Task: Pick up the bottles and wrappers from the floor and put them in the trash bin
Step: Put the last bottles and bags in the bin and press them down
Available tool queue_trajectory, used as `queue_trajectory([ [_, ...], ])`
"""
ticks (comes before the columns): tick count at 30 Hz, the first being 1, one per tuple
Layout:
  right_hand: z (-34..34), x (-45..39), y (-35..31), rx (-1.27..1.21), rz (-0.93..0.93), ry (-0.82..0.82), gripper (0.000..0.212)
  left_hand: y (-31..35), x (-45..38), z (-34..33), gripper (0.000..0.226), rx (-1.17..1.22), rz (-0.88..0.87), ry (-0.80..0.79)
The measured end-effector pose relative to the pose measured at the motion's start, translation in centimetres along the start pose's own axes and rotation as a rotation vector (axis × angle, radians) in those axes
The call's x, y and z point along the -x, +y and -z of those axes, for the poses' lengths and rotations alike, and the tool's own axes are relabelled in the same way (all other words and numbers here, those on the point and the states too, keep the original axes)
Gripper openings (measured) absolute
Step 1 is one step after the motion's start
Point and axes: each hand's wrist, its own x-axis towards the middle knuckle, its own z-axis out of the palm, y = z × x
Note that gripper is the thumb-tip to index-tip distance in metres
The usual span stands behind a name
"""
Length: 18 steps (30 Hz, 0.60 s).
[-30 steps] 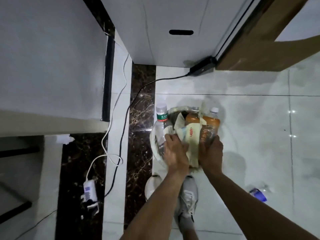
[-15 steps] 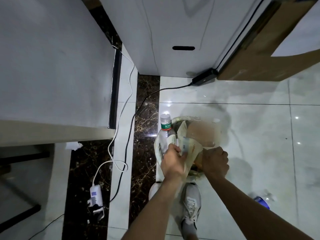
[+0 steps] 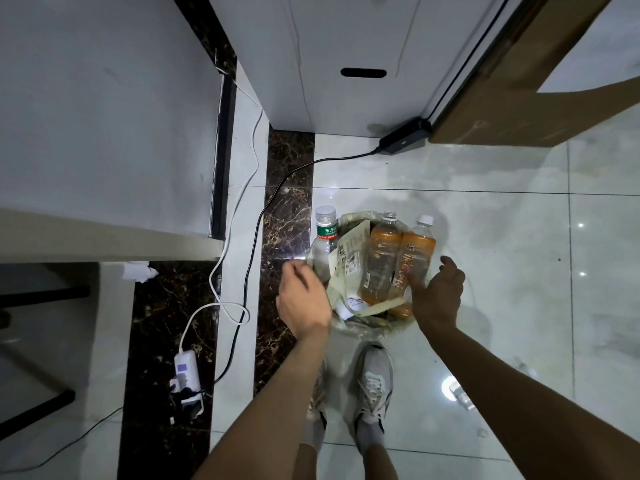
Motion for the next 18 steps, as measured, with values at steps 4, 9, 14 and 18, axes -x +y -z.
queue_trajectory([
  [4,0.9,-0.2,-1.9,-0.080,0.173,0.047,0.062,0.4,-1.4,1.0,0.025,-0.050,-0.084,-0.154],
  [9,2.0,-0.1,-4.5,-0.144,0.332,-0.036,0.050,2.3,-2.7,2.0,0.028,-0.159,-0.240,-0.300],
  [14,3.1,-0.3,-6.5,-0.032,0.317,-0.150,0.042,4.8,-2.9,3.6,0.032,-0.206,-0.244,-0.419],
  [18,5.6,0.1,-8.1,0.036,0.348,-0.230,0.039,7.8,-2.8,6.0,0.040,-0.366,-0.348,-0.488],
])
